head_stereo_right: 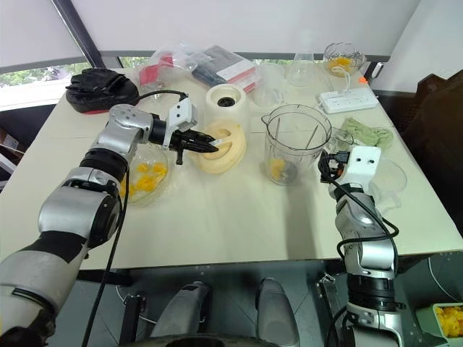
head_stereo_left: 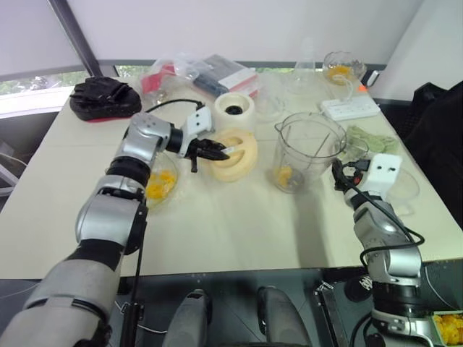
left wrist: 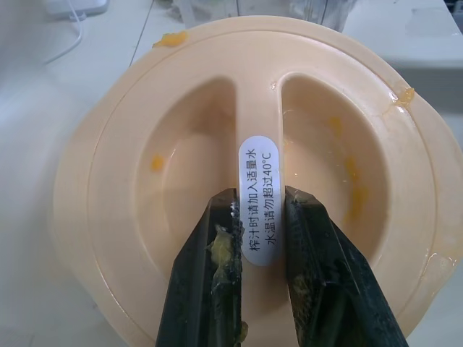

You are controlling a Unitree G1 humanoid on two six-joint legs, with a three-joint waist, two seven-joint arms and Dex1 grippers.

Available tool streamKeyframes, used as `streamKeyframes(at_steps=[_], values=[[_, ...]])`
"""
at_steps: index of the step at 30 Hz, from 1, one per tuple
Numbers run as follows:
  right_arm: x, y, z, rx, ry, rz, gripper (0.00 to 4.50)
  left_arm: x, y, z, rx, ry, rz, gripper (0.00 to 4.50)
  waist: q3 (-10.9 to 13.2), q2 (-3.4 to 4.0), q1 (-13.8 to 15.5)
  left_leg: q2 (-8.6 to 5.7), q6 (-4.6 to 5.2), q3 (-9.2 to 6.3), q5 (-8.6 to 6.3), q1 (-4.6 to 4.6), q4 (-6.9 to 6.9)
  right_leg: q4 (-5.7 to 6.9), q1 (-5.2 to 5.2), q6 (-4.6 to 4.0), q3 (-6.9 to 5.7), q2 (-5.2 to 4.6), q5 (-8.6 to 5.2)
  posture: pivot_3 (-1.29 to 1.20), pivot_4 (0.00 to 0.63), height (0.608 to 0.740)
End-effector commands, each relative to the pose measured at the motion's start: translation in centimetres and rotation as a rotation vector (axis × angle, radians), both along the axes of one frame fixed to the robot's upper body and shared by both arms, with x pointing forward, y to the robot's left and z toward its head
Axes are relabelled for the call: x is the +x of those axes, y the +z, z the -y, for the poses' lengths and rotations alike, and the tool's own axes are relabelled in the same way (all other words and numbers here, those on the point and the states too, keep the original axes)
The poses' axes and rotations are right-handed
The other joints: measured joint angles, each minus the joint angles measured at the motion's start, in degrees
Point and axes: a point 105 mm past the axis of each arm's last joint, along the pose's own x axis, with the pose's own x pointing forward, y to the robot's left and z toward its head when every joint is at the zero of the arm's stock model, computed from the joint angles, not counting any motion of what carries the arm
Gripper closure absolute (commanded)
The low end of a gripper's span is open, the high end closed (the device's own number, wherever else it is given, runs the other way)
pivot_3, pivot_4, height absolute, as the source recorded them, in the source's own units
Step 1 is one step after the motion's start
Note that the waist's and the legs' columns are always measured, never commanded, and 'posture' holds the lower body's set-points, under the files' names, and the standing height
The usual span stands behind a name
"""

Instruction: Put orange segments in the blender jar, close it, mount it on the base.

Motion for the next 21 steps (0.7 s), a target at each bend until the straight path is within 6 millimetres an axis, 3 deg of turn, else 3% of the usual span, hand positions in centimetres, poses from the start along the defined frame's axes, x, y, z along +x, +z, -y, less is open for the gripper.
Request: streamKeyframes(at_steps=[1, 4, 6, 7, 16, 21], values=[[0.4, 1.2, 0.0, -0.010, -0.005, 0.057, 1.40, 0.1, 1.7, 0.0, -0.028, -0.006, 0.060, 4.24, 0.0, 0.00, 0.0, 0.00, 0.00, 0.00, 0.00, 0.00, 0.00, 0.02, -0.01, 0.00, 0.00, 0.00, 0.00, 0.00, 0.150, 0.740], [0.7, 1.1, -0.3, -0.004, -0.002, 0.061, 2.28, 0.1, 2.1, -0.3, -0.032, -0.001, 0.069, 4.24, 0.0, 0.00, -0.1, 0.00, 0.00, 0.00, 0.00, 0.00, 0.00, 0.09, -0.05, 0.00, 0.01, 0.00, 0.00, 0.00, 0.150, 0.740], [0.8, 1.1, -0.3, -0.003, -0.001, 0.062, 3.34, 0.1, 2.3, -0.5, -0.034, 0.001, 0.073, 4.24, 0.0, 0.01, -0.1, 0.00, 0.00, 0.00, 0.00, 0.00, 0.00, 0.15, -0.07, 0.00, 0.01, 0.00, 0.00, 0.00, 0.150, 0.740], [0.9, 1.0, -0.6, -0.003, 0.008, 0.060, 3.65, 0.2, 2.9, -0.8, -0.042, 0.007, 0.078, 4.24, 0.0, 0.01, -0.1, 0.00, 0.00, 0.00, 0.00, 0.00, 0.00, 0.18, -0.08, 0.00, 0.01, 0.00, 0.00, 0.00, 0.150, 0.740], [1.3, 1.5, -2.0, 0.027, 0.029, 0.099, 3.60, 0.5, 8.5, -3.4, -0.052, 0.052, 0.149, 4.24, 0.0, 0.01, -0.8, 0.00, -0.02, 0.00, 0.02, -0.01, 0.00, 0.48, -0.29, -0.01, 0.04, 0.02, 0.00, 0.00, 0.150, 0.740], [0.9, 3.0, -3.7, 0.029, 0.058, 0.149, 3.60, 0.2, 11.8, -3.1, -0.065, 0.036, 0.182, 4.24, 0.1, 0.07, -1.6, 0.00, -0.03, 0.00, 0.02, -0.01, -0.01, 0.50, -0.32, -0.01, 0.05, 0.02, -0.01, 0.00, 0.150, 0.740]])
